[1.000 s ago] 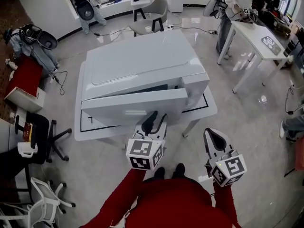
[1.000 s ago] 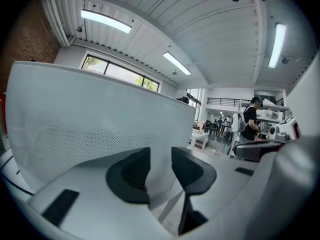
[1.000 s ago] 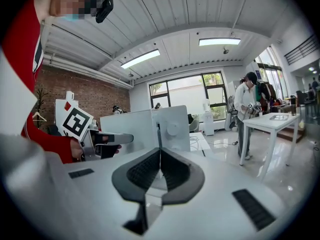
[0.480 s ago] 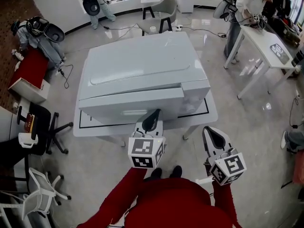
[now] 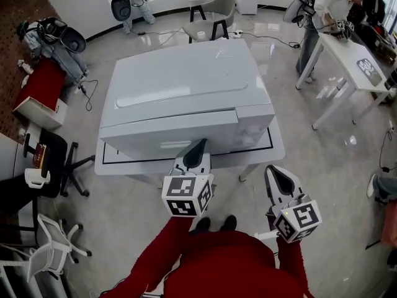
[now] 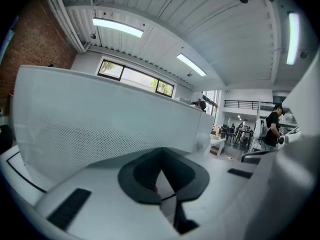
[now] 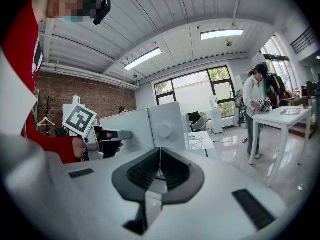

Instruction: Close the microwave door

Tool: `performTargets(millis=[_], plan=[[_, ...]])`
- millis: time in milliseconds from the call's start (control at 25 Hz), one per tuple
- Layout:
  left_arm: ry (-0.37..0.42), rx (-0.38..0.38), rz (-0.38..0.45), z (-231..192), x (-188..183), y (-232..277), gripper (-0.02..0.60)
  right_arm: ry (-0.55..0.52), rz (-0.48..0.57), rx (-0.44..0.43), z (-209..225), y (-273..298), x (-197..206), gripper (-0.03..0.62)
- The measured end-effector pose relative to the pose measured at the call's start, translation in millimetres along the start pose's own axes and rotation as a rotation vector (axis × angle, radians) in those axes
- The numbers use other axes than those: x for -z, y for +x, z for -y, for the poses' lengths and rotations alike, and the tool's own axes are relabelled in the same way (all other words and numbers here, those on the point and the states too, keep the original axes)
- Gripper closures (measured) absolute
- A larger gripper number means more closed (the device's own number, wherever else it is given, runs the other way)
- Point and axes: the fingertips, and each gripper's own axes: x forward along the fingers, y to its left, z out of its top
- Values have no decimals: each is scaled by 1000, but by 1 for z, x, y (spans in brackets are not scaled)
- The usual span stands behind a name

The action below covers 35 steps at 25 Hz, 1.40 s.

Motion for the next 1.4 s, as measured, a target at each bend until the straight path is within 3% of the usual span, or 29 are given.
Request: performTargets(millis=[440,960,1040,1200,1320,1400], plan=[[55,-14,-2,1,0,0,572,8,-12,-9,4,-1,3,580],[9,-3,-41,-8,13,11,572,12,-18,-8,1,-5,8,580],[-5,51,-18,-2,10,8,572,11,-16,-10,-1,-6,9,580],[-9,262,134,31,-20,-8,572,4,-3,-18,-6,-5,2,580],[29,379,206,55,-35,-21,572,-13,12,-28,-10,-7,-4,580],[82,413,215,65,-38,-28,572,-17,18,-29,-11,-10,-7,580]])
